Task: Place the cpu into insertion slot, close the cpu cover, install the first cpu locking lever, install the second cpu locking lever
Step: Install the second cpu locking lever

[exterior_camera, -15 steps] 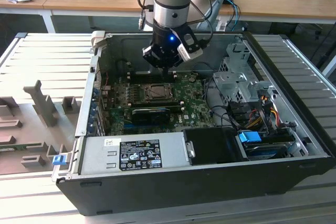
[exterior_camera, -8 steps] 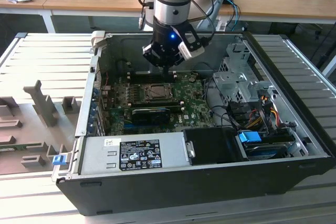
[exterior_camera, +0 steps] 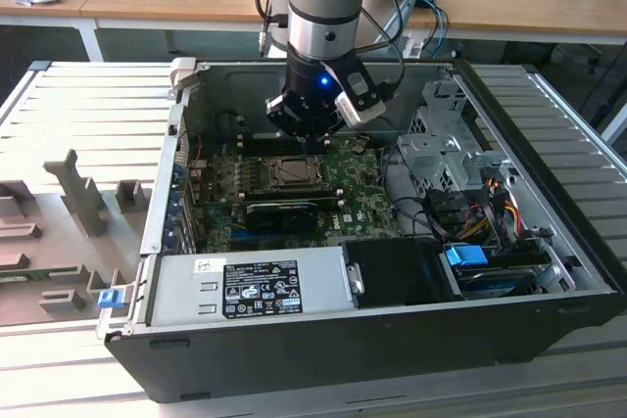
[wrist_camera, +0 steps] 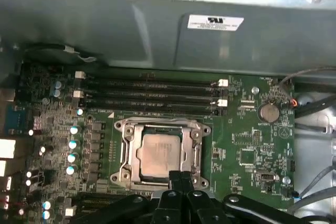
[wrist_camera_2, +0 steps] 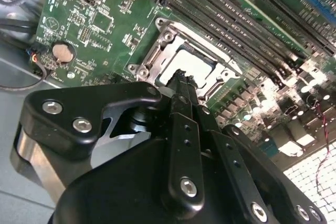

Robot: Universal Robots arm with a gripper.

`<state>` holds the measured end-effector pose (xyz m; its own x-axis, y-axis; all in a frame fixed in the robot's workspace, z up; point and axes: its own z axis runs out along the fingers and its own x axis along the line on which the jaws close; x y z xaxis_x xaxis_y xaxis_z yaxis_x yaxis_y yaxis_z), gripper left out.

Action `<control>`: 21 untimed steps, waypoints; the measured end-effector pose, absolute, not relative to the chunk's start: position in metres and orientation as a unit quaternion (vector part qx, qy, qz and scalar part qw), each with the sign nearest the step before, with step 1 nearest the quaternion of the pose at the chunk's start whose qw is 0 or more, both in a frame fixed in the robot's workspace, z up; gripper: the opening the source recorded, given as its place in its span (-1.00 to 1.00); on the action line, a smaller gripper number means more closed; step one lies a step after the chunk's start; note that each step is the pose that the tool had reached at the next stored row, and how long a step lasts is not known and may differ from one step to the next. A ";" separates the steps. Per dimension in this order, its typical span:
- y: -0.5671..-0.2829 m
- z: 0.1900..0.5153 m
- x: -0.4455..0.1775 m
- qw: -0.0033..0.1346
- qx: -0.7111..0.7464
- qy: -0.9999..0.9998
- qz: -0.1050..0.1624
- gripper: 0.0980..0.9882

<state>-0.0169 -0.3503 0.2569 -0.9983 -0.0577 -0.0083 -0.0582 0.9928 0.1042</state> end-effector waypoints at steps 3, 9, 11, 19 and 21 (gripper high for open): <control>-0.358 0.253 -0.017 0.000 -0.029 0.998 0.053 -0.98; -0.367 0.247 -0.019 0.000 -0.029 0.998 0.055 -0.98; -0.370 0.245 -0.021 0.000 -0.029 0.998 0.054 -0.98; -0.380 0.240 -0.051 0.000 -0.030 0.998 0.055 -0.98; -0.380 0.240 -0.052 0.000 -0.030 0.998 0.055 -0.98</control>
<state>-0.0518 -0.3802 0.2398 -0.9982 -0.0595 -0.0037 -0.0595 0.9923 0.1090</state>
